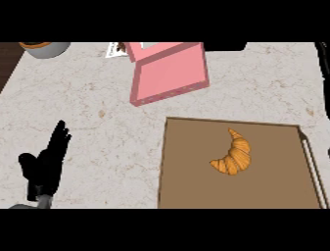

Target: Pick the croissant from the tray and place it in the cardboard box

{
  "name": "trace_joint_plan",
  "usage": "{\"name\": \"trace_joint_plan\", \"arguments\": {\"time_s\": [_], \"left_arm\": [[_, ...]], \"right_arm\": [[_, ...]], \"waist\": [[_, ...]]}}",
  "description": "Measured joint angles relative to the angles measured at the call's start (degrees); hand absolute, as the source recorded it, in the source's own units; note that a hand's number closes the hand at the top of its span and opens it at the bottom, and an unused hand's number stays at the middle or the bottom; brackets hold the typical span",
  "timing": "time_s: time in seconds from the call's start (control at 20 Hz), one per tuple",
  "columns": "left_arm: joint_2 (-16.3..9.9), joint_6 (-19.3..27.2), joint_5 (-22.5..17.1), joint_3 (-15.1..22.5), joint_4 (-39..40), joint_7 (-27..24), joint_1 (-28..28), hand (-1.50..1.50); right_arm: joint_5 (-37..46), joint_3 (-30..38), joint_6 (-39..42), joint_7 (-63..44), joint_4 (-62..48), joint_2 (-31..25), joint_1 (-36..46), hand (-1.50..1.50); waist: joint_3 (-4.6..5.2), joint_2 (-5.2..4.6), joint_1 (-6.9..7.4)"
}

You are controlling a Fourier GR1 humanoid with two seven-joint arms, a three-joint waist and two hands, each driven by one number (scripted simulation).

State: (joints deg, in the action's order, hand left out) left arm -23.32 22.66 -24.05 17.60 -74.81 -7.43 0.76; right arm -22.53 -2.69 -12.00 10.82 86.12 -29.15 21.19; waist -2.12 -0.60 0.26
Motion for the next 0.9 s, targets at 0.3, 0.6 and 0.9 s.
{"name": "trace_joint_plan", "arguments": {"time_s": [0.3, 0.6, 0.9], "left_arm": [[-10.0, 2.4, 5.8, -3.1, 1.4, 2.3, 2.8, 0.0], [-14.2, 2.5, 8.9, -3.2, 2.5, 3.3, 3.8, 0.0], [-16.1, 1.2, 10.6, -4.0, 2.0, 5.6, 4.6, 0.0]], "right_arm": [[0.4, -3.6, -2.4, -0.7, 0.4, 5.6, -10.0, -1.5], [18.2, -13.1, -6.7, 3.0, -5.1, -0.3, -19.5, -1.5], [15.0, -11.5, -4.6, 22.6, -9.2, 5.6, -28.8, -1.5]], "waist": [[1.56, 0.61, -1.01], [2.25, 0.31, -0.98], [2.04, 0.57, -0.85]]}}
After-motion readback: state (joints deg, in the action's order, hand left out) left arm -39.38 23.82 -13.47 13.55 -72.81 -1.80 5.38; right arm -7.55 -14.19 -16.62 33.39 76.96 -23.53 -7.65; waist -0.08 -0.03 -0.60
